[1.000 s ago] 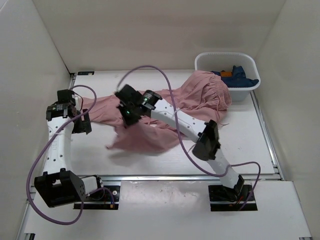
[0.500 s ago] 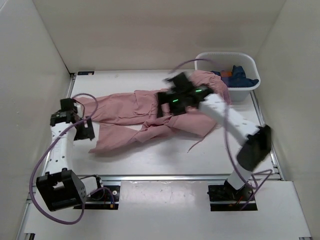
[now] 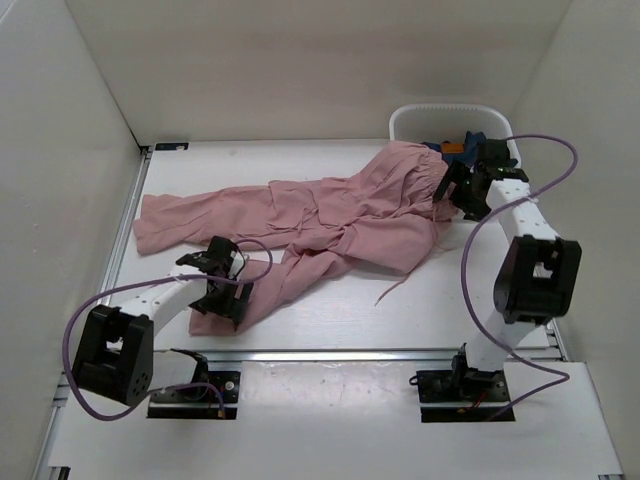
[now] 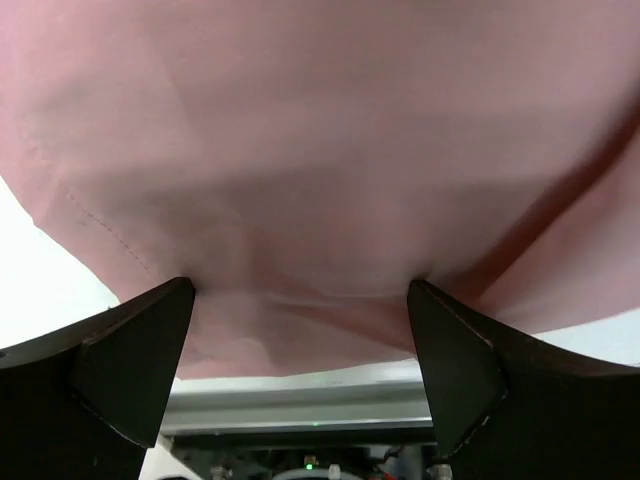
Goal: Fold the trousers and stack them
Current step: Flatten the trousers out
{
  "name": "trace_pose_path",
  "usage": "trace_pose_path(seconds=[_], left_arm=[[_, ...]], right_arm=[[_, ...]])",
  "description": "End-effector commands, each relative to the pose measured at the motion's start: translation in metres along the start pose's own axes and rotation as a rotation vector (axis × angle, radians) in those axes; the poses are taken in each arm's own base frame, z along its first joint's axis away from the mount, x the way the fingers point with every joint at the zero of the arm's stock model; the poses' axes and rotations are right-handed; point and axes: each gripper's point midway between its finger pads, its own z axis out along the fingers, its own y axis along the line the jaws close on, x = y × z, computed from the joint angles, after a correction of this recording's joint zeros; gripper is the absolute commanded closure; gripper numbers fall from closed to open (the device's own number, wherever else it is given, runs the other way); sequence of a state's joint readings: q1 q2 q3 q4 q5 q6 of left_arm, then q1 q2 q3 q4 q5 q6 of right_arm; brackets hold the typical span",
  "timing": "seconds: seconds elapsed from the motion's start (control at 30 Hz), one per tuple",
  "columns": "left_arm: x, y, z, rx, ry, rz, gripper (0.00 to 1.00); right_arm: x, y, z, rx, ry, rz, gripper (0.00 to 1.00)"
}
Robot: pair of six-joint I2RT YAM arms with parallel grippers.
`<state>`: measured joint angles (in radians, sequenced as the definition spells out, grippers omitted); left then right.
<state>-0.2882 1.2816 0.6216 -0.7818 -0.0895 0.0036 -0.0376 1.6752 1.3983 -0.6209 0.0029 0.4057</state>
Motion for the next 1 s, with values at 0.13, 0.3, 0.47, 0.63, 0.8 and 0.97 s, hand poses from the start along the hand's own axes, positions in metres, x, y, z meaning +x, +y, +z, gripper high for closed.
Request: trace_pose_path(seconds=[0.13, 0.3, 0.47, 0.63, 0.8, 0.97], left_arm=[[0.01, -0.007, 0.038, -0.089, -0.035, 0.127, 0.0], [0.002, -0.013, 0.05, -0.073, -0.006, 0.132, 0.07], [0.012, -0.015, 0.049, -0.051, 0.081, 0.134, 0.86], [-0.013, 0.049, 0.0, -0.189, -0.035, -0.114, 0.86], [-0.033, 0.153, -0.105, -0.398, -0.211, -0.494, 0.86], [-0.031, 0.218, -0.189, -0.523, -0.304, -0.718, 0.86]], right_arm=[[-0.038, 0.002, 0.045, -0.019, -0.078, -0.035, 0.01], [-0.026, 0.003, 0.063, -0.037, -0.039, 0.003, 0.31], [-0.025, 0.009, 0.035, -0.075, -0.076, 0.016, 0.91], [-0.026, 0.026, -0.044, -0.128, -0.135, -0.006, 1.0], [-0.011, 0.037, -0.157, -0.18, -0.177, 0.019, 1.0], [0.012, 0.025, -0.224, -0.17, -0.233, 0.052, 1.0]])
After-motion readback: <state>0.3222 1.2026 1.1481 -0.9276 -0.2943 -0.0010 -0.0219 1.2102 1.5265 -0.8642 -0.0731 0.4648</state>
